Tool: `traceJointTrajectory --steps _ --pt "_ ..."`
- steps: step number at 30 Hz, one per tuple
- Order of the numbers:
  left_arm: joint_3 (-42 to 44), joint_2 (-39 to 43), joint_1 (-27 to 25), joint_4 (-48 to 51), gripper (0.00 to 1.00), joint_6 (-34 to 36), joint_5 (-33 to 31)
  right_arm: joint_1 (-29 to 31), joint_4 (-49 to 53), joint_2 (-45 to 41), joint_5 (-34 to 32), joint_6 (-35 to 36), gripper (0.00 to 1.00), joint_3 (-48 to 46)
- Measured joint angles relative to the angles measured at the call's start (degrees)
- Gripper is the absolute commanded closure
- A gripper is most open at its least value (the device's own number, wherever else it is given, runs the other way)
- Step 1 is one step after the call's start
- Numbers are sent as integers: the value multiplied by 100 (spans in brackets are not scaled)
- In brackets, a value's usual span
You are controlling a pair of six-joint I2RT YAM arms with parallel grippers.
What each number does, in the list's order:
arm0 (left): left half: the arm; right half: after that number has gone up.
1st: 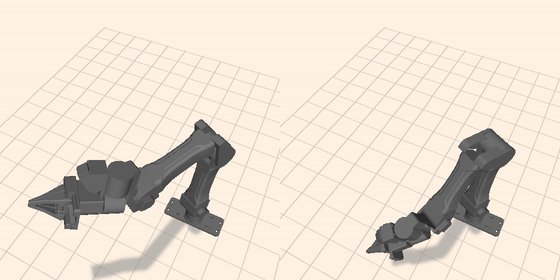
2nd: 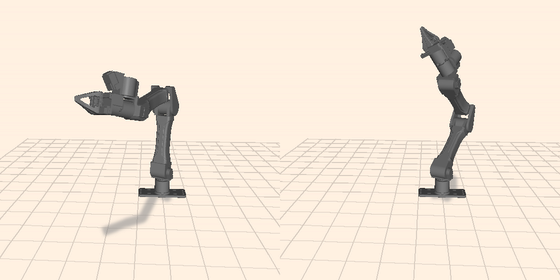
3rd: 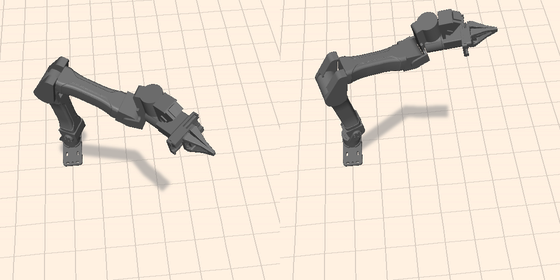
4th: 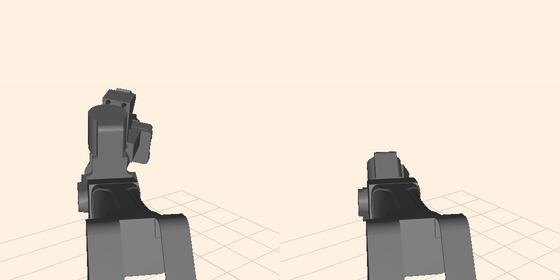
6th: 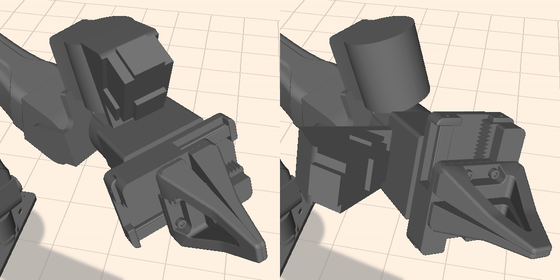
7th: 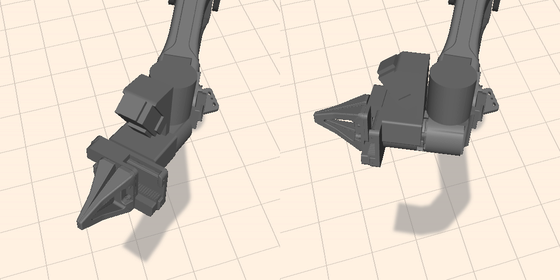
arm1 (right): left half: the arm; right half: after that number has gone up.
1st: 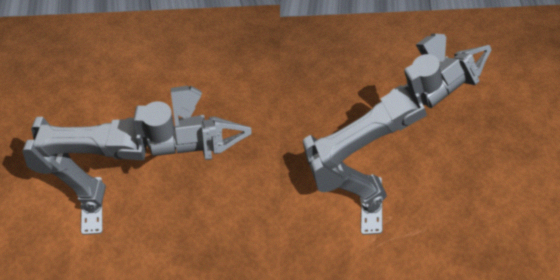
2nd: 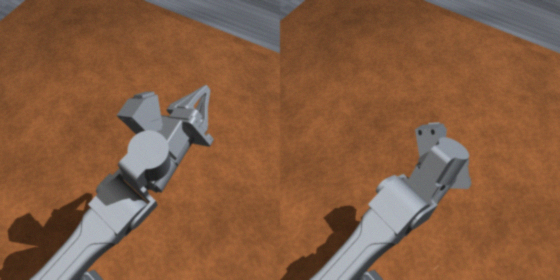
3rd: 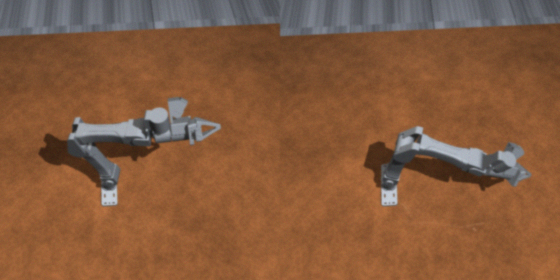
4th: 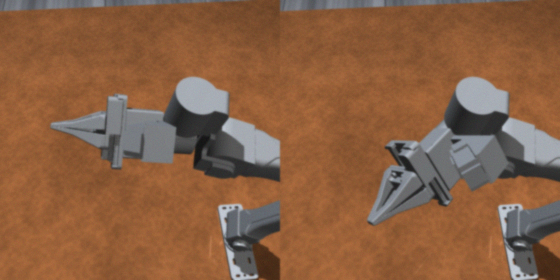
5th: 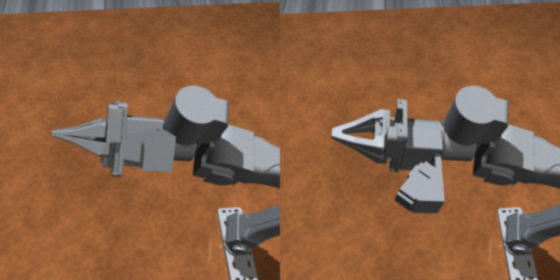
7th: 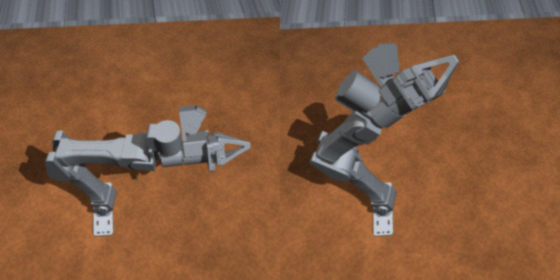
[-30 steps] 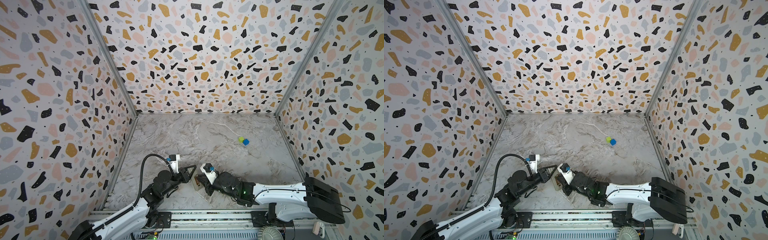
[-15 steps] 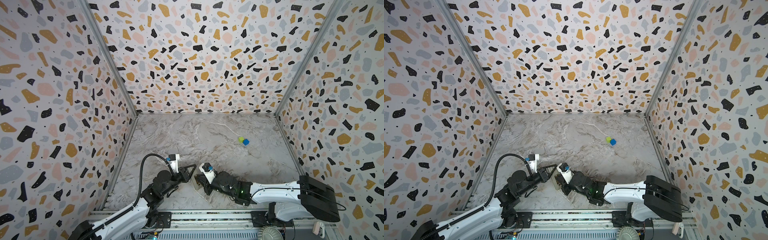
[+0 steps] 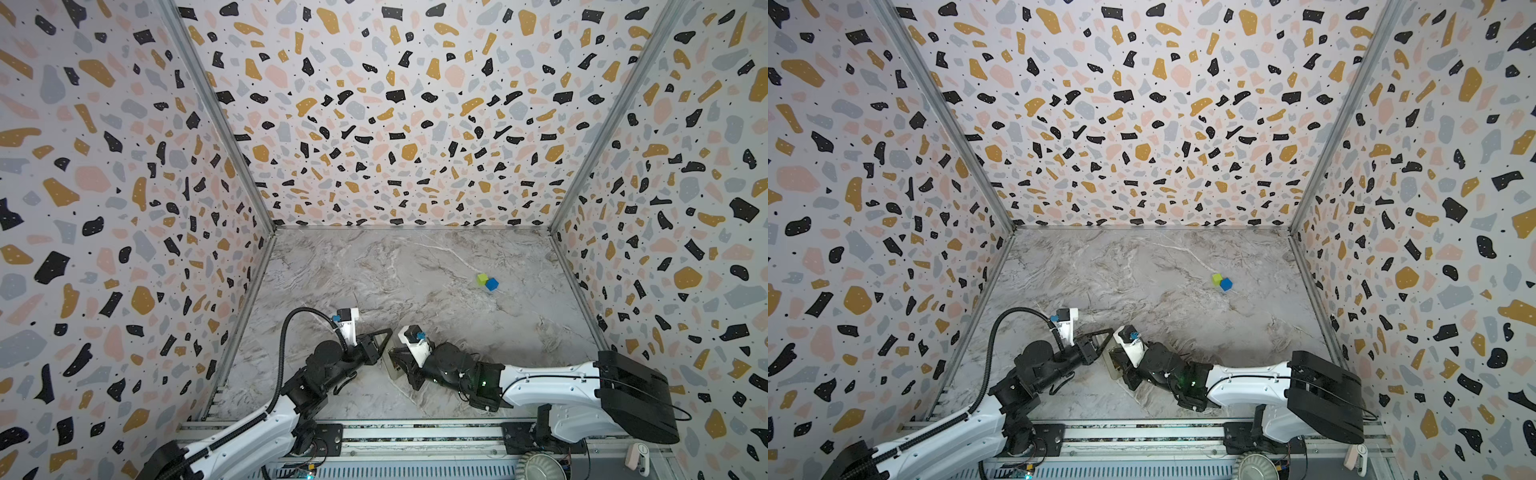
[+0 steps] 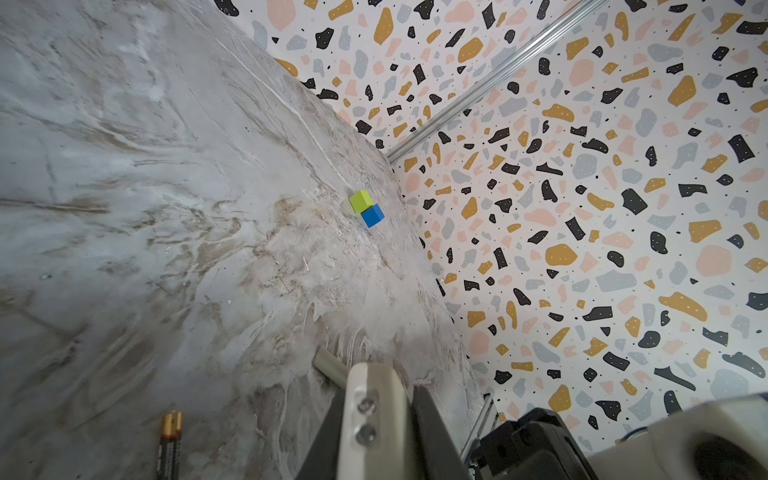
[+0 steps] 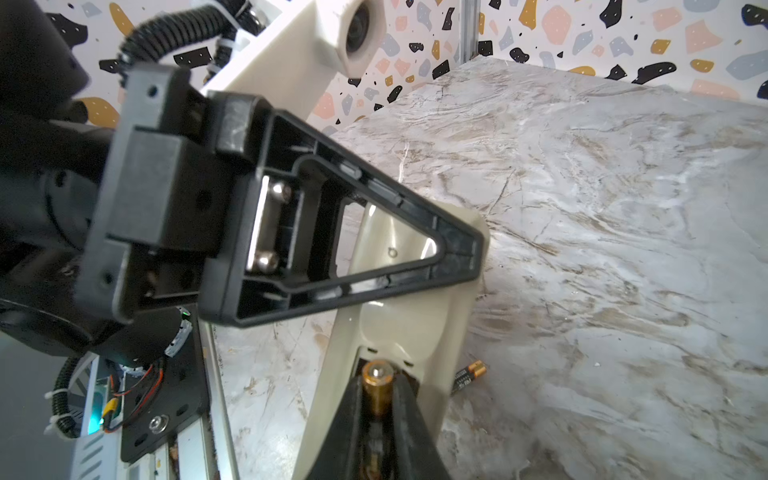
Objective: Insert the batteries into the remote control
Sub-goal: 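Lower the battery into the remote's open compartment with the right gripper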
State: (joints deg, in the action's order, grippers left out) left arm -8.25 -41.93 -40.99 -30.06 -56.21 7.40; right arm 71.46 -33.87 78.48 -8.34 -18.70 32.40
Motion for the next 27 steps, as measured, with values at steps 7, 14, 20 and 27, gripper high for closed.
traceJointTrajectory --steps 7,14,20,27 --pt "2 -96 -7 -79 100 -7 15 -7 0 0 7 2 68 63" --pt "2 -138 -7 -164 100 -17 24 -4 9 0 20 42 65 79" --pt "2 -153 -7 -199 100 -20 31 -4 125 -55 17 90 64 129" --pt "2 -153 -28 -262 100 -22 131 -4 291 -254 -17 133 61 153"
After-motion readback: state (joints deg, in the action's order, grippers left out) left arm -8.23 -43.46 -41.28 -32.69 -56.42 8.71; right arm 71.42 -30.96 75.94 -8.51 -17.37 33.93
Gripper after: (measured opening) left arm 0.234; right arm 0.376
